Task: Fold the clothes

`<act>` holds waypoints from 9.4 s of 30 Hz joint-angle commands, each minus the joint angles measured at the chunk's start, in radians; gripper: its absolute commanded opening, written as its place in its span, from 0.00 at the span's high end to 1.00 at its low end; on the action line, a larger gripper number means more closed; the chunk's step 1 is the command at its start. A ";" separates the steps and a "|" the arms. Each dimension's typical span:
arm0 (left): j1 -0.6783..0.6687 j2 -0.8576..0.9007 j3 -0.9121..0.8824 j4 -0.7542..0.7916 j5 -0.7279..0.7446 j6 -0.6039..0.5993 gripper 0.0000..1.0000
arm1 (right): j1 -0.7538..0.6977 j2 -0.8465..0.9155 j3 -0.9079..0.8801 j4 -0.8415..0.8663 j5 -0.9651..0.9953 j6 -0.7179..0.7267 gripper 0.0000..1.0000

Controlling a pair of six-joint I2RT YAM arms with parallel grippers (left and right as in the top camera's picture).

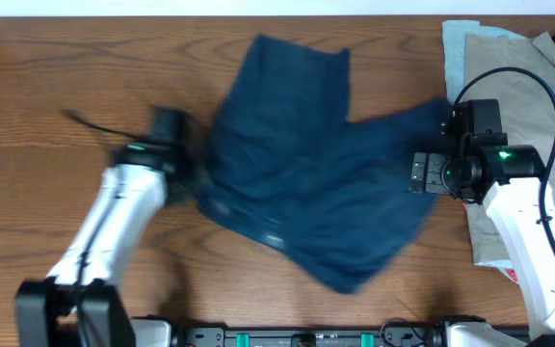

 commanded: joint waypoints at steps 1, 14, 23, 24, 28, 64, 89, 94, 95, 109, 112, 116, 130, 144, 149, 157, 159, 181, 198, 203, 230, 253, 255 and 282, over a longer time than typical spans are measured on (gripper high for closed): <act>0.148 -0.037 0.129 0.029 -0.073 0.046 0.94 | -0.009 -0.008 0.010 0.000 -0.078 0.014 0.01; 0.167 -0.027 0.132 -0.370 0.190 0.037 0.02 | -0.005 0.003 0.007 -0.010 -0.142 0.014 0.01; -0.049 -0.027 -0.150 -0.323 0.321 -0.132 0.02 | -0.004 0.026 -0.046 0.039 -0.175 0.015 0.01; -0.072 -0.027 -0.182 -0.299 0.335 -0.160 0.02 | -0.003 0.026 -0.051 0.045 -0.175 0.015 0.01; -0.159 -0.027 -0.298 -0.181 0.341 -0.304 0.02 | 0.000 0.026 -0.061 0.058 -0.175 0.015 0.01; 0.113 -0.027 -0.374 -0.139 0.137 -0.193 0.89 | 0.115 0.029 -0.494 0.595 -0.412 0.278 0.26; 0.103 -0.027 -0.375 -0.222 0.353 -0.190 0.37 | 0.065 0.106 -0.386 0.616 -0.249 0.276 0.99; 0.055 -0.027 -0.375 -0.243 0.401 -0.198 0.33 | 0.058 0.106 -0.356 0.605 -0.249 0.272 0.99; 0.044 -0.027 -0.375 -0.243 0.413 -0.216 0.33 | 0.058 0.106 -0.357 0.604 -0.249 0.272 0.99; -0.137 -0.027 -0.484 -0.051 0.361 -0.612 0.33 | 0.059 0.106 -0.357 0.570 -0.249 0.272 0.99; -0.142 -0.027 -0.490 -0.048 0.267 -0.629 0.33 | 0.059 0.106 -0.357 0.565 -0.249 0.272 0.99; -0.141 -0.028 -0.489 -0.043 0.186 -0.630 0.35 | 0.058 0.106 -0.357 0.555 -0.248 0.264 0.99; -0.141 -0.050 -0.442 -0.061 0.019 -0.629 0.58 | 0.058 0.106 -0.357 0.539 -0.188 0.253 0.99; -0.142 -0.133 -0.406 -0.093 0.050 -0.448 0.94 | 0.006 0.099 -0.326 0.475 -0.162 0.229 0.99; -0.149 -0.193 -0.306 -0.105 0.164 -0.258 0.94 | -0.060 0.061 -0.198 0.302 -0.143 0.201 0.99; -0.294 -0.239 -0.200 -0.151 0.254 -0.254 0.94 | -0.195 -0.055 -0.021 0.025 -0.144 0.198 0.99; -0.351 -0.253 -0.199 -0.159 0.278 -0.273 0.94 | -0.219 -0.096 -0.002 -0.033 -0.144 0.180 0.99; -0.534 -0.772 -0.200 -0.290 -0.381 -0.473 0.94 | -0.199 -0.232 0.207 -0.110 -0.186 -0.054 0.99; -0.322 -0.437 -0.200 -0.029 -0.483 -0.543 0.94 | 0.013 0.113 0.208 0.425 -0.208 -0.038 0.99; -0.210 -0.352 -0.200 0.103 -0.448 -0.542 0.94 | 0.046 0.180 0.208 0.608 -0.208 -0.039 0.99; 0.056 -0.033 -0.203 0.475 -0.080 -0.335 0.02 | 0.143 0.552 0.208 0.878 -0.208 -0.039 0.01; 0.055 0.117 -0.207 0.369 -0.019 -0.336 0.02 | 0.134 0.634 0.204 0.359 0.095 -0.062 0.62; 0.055 0.117 -0.207 0.369 -0.019 -0.336 0.02 | 0.125 0.634 0.204 0.332 0.131 -0.035 0.60; 0.055 0.279 -0.207 0.474 0.216 -0.094 0.94 | 0.119 0.481 0.232 0.334 0.033 -0.082 0.44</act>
